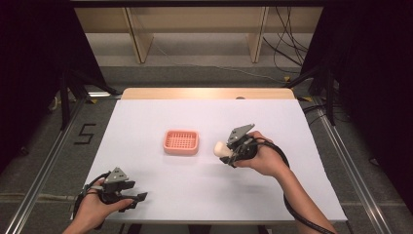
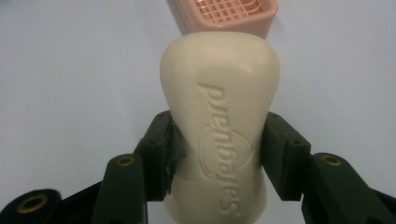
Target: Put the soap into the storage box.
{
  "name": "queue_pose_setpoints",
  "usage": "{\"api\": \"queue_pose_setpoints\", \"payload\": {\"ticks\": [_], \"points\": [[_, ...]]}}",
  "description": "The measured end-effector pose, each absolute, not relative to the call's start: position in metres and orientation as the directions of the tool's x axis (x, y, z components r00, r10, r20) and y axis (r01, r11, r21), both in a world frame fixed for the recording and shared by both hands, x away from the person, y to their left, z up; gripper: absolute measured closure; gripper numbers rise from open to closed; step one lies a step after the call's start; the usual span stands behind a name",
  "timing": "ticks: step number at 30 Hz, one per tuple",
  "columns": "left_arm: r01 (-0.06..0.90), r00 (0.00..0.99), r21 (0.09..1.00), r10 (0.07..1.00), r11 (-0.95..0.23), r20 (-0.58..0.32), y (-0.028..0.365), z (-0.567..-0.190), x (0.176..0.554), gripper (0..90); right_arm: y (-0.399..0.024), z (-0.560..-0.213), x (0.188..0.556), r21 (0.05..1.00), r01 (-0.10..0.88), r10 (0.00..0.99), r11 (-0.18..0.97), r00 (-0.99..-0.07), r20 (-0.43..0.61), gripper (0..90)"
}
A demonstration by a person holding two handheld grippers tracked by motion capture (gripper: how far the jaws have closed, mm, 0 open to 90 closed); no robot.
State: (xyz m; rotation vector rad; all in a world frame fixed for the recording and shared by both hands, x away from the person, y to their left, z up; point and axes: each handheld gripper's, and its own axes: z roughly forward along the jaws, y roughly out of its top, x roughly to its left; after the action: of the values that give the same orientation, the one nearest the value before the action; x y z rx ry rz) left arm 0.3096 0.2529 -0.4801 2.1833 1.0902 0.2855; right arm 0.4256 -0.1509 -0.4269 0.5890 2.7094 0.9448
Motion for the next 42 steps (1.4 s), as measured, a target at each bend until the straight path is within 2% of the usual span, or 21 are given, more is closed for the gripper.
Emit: {"api": "queue_pose_setpoints", "payload": {"ticks": [13, 14, 15, 17, 32, 36, 42], "points": [[0.623, 0.631, 0.658, 0.768, -0.423, -0.104, 0.254, -0.479, 0.309, 33.3, -0.141, -0.424, 0.430, 0.643, 0.268, 0.414, 0.718, -0.907, -0.084, 50.6], [0.624, 0.631, 0.658, 0.769, -0.422, -0.105, 0.254, -0.479, 0.309, 33.3, -0.140, -0.424, 0.428, 0.634, 0.308, 0.446, 0.710, -0.892, -0.067, 50.7], [0.624, 0.631, 0.658, 0.769, -0.422, -0.105, 0.254, -0.479, 0.309, 33.3, -0.140, -0.424, 0.428, 0.634, 0.308, 0.446, 0.710, -0.892, -0.067, 50.7], [0.622, 0.631, 0.662, 0.769, -0.419, -0.106, 0.254, -0.479, 0.309, 33.3, -0.138, -0.425, 0.432, 0.641, 0.272, 0.417, 0.718, -0.905, -0.083, 50.6], [0.624, 0.622, 0.663, 0.776, -0.413, -0.101, 0.255, -0.479, 0.308, 33.3, -0.129, -0.426, 0.435, 0.643, 0.272, 0.418, 0.716, -0.905, -0.082, 50.7], [0.635, 0.615, 0.659, 0.781, -0.403, -0.114, 0.255, -0.480, 0.308, 33.3, -0.124, -0.426, 0.438, 0.652, 0.244, 0.394, 0.718, -0.915, -0.092, 50.6], [0.634, 0.613, 0.659, 0.782, -0.405, -0.110, 0.255, -0.480, 0.307, 33.3, -0.119, -0.426, 0.438, 0.651, 0.264, 0.408, 0.712, -0.909, -0.079, 50.6]]}}
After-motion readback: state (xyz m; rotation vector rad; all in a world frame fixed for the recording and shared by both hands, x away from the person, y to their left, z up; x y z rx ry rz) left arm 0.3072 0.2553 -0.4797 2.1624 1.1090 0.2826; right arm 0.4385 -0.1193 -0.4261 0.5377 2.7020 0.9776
